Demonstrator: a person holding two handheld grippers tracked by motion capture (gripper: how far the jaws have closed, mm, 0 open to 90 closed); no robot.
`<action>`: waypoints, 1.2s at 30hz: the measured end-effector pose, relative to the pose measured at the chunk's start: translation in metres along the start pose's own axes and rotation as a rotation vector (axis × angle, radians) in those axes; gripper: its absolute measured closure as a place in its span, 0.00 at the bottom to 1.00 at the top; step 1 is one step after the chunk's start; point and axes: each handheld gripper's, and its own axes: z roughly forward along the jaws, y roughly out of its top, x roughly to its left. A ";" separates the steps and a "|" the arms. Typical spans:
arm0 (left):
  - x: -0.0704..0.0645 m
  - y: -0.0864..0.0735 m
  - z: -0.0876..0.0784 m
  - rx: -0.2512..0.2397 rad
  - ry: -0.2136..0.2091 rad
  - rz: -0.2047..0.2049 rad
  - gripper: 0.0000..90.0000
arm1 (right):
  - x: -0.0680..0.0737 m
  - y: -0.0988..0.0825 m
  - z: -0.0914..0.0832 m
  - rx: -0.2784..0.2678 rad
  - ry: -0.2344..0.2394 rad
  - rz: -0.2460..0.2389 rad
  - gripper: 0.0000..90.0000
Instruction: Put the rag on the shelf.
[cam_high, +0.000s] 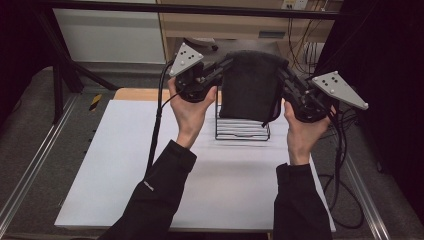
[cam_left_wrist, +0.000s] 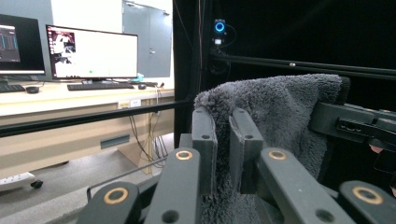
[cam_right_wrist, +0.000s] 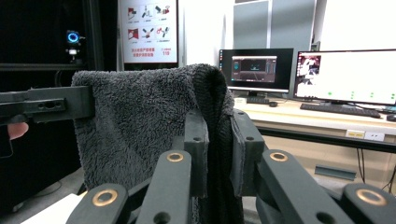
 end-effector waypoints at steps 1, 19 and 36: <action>0.001 0.001 0.002 -0.002 0.001 -0.002 0.91 | -0.001 0.001 0.002 -0.002 -0.003 -0.002 0.89; 0.010 0.033 0.020 -0.014 0.013 -0.003 0.91 | -0.013 0.026 0.027 -0.040 -0.018 -0.003 0.89; 0.021 0.057 0.031 -0.026 0.056 0.018 0.91 | -0.020 0.047 0.055 -0.063 -0.018 -0.003 0.89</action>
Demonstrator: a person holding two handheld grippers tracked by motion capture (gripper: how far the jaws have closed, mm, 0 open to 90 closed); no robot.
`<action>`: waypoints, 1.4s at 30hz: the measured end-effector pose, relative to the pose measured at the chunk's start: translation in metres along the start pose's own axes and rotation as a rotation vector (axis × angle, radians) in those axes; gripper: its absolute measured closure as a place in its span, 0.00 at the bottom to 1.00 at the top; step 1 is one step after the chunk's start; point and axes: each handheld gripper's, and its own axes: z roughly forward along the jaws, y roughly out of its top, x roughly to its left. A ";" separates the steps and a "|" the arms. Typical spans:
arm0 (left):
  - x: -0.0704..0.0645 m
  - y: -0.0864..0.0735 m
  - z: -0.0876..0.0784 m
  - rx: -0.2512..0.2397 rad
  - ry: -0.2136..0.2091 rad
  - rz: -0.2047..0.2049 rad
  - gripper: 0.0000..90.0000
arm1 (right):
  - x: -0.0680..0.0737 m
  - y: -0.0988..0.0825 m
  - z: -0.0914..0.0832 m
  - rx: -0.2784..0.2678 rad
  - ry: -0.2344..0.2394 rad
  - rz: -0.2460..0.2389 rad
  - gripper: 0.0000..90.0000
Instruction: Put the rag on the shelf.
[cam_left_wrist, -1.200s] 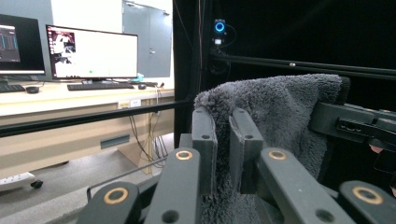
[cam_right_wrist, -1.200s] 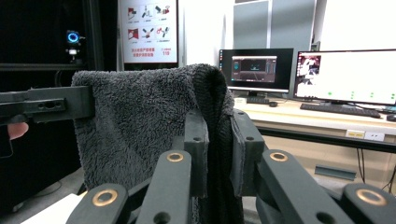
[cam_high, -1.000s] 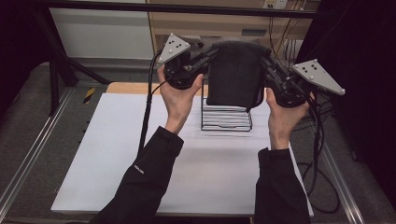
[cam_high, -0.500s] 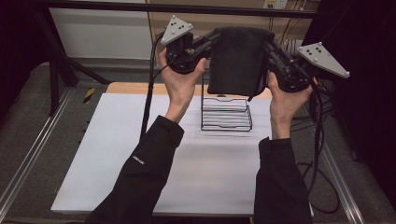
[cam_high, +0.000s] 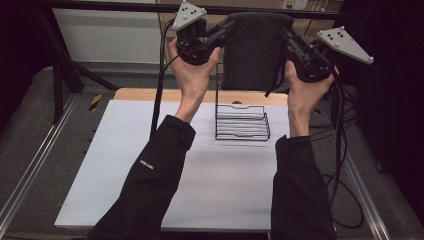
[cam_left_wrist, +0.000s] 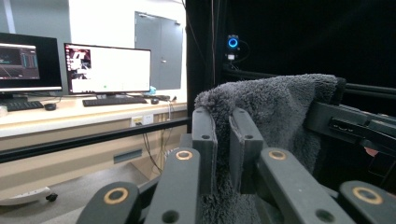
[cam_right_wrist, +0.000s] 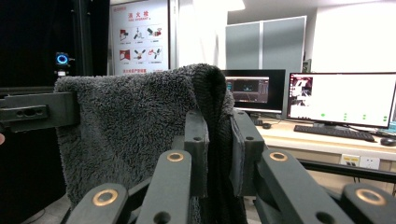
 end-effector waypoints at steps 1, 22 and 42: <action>0.001 0.001 0.001 0.002 0.005 -0.001 0.91 | 0.000 0.001 0.002 -0.001 0.000 -0.001 0.89; 0.021 -0.006 0.027 0.037 0.047 0.009 0.91 | -0.013 -0.006 0.036 0.042 -0.006 -0.037 0.89; 0.027 -0.039 0.031 0.092 0.021 0.004 0.91 | -0.022 -0.038 0.033 0.127 0.015 -0.040 0.89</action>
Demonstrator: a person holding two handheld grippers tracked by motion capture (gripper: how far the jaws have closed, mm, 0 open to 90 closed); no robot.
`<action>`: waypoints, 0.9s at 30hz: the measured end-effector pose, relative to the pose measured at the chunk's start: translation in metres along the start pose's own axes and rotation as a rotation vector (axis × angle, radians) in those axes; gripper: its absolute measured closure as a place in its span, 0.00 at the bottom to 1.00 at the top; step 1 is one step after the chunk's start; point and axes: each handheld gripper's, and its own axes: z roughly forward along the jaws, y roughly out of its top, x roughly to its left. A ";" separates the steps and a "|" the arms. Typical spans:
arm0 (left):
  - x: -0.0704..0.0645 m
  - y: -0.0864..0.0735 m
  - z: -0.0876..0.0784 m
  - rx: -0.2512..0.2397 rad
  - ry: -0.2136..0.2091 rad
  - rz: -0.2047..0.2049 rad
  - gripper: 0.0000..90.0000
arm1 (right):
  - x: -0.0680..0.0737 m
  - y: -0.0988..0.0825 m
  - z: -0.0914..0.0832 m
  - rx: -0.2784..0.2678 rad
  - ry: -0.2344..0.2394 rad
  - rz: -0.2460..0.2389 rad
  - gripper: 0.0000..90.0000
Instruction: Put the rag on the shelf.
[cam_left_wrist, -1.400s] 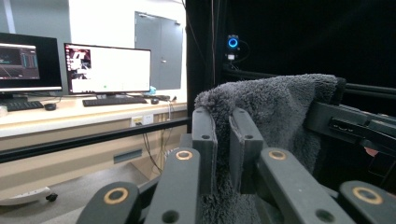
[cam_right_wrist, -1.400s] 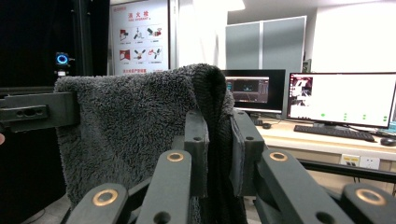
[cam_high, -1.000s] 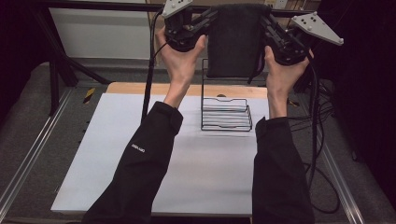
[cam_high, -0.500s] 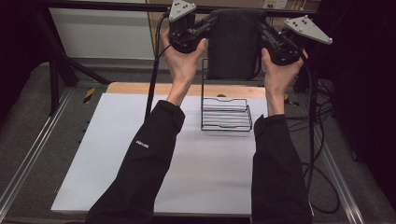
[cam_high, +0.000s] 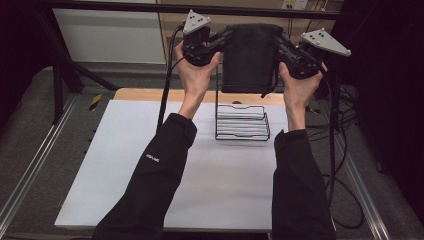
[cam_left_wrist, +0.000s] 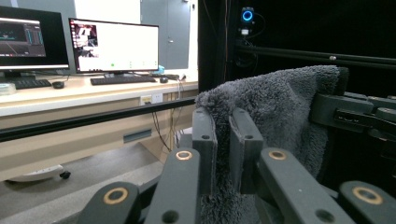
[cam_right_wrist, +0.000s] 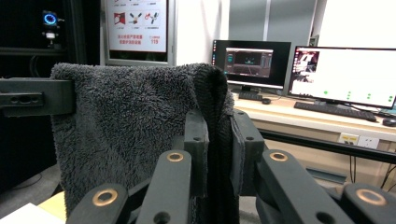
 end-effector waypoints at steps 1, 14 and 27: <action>0.000 -0.001 0.000 0.005 -0.002 0.003 0.91 | 0.000 -0.001 0.000 0.000 0.002 -0.001 0.89; -0.003 -0.020 -0.004 0.034 -0.022 0.028 0.91 | -0.001 -0.022 -0.007 0.032 0.013 0.012 0.88; -0.006 -0.036 -0.009 0.052 -0.055 0.028 0.91 | -0.001 -0.035 -0.013 0.055 0.021 -0.008 0.89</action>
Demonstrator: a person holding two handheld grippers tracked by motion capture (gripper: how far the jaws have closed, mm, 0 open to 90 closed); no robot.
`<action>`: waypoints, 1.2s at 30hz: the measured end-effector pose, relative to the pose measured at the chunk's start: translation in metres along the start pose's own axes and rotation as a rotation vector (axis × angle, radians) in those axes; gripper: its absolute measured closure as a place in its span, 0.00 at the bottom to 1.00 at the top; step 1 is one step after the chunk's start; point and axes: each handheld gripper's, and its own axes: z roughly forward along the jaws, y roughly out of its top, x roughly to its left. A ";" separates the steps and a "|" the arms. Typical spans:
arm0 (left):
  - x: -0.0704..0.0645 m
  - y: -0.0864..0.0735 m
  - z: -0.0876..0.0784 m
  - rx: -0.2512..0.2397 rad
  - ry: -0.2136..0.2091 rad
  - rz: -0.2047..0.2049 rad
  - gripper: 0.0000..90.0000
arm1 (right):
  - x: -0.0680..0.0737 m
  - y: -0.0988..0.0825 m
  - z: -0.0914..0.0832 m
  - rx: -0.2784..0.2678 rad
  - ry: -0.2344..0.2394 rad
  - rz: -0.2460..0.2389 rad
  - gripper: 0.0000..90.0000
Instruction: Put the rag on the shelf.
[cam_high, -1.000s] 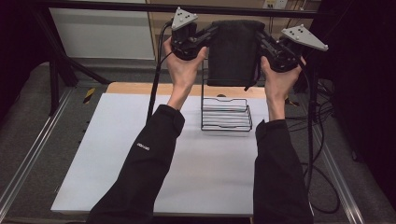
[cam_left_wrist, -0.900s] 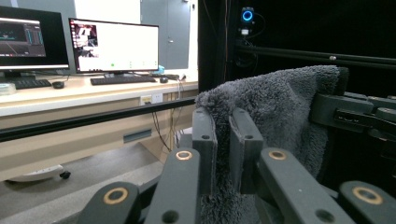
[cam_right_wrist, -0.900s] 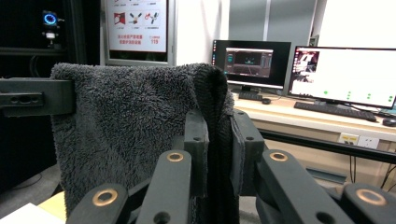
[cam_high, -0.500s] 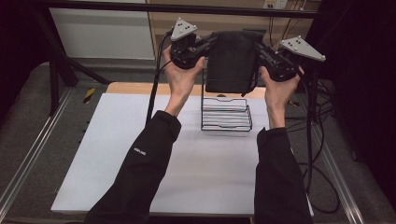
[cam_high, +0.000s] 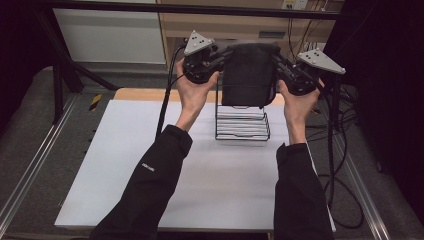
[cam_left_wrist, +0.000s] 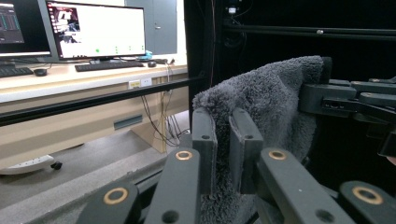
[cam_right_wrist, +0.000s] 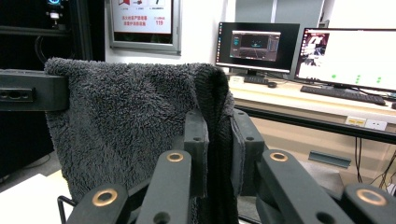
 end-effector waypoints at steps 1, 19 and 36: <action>0.000 -0.001 -0.001 0.002 -0.003 0.002 0.91 | 0.000 -0.001 -0.001 0.002 0.001 -0.001 0.89; -0.008 -0.009 -0.008 0.000 -0.015 0.031 0.91 | 0.004 -0.010 -0.011 -0.011 0.010 -0.029 0.89; -0.014 -0.017 -0.012 0.007 -0.025 0.054 0.91 | 0.005 -0.020 -0.019 -0.010 0.016 -0.045 0.88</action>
